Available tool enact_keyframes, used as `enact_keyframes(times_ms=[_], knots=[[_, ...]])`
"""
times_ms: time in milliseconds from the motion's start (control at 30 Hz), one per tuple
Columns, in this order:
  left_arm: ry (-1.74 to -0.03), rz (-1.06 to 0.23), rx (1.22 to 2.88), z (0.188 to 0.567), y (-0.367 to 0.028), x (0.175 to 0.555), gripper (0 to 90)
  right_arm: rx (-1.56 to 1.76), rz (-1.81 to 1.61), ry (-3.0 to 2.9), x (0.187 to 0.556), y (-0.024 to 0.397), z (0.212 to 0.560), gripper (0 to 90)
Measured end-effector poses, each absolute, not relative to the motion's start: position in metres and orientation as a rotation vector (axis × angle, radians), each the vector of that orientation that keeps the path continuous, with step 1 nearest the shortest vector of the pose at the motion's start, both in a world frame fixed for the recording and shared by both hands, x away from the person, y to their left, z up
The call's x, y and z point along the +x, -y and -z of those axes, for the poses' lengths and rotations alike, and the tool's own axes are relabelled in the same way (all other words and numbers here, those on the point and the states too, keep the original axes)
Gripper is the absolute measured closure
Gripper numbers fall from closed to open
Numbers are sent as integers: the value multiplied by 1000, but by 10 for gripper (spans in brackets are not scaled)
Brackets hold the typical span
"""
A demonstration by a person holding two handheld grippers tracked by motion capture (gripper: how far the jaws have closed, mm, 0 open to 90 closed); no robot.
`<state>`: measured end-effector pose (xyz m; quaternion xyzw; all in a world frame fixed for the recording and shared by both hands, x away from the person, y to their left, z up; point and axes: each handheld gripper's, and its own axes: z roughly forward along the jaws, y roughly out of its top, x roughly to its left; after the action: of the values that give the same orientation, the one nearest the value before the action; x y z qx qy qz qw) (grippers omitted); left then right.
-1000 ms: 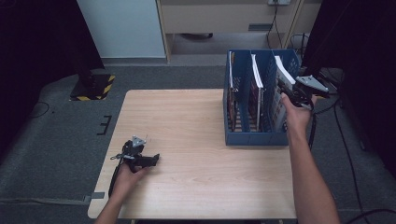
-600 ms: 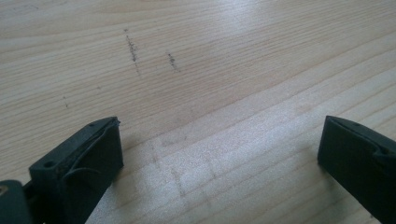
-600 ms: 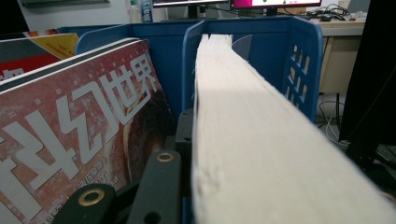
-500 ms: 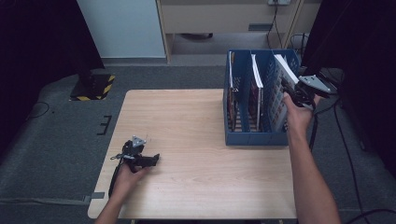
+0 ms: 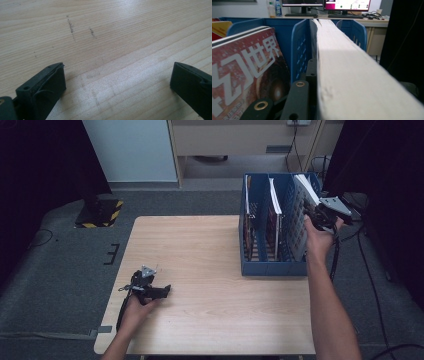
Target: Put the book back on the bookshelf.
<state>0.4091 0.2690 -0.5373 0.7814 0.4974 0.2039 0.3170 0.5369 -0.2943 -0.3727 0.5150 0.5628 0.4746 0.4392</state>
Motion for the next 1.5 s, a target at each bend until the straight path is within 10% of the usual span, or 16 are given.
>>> enact_keyframes(times_ms=[1500], knots=[[-1310,-538,2056,537,-269,409,0,1184,-1143,-1513,531,274,384,715]])
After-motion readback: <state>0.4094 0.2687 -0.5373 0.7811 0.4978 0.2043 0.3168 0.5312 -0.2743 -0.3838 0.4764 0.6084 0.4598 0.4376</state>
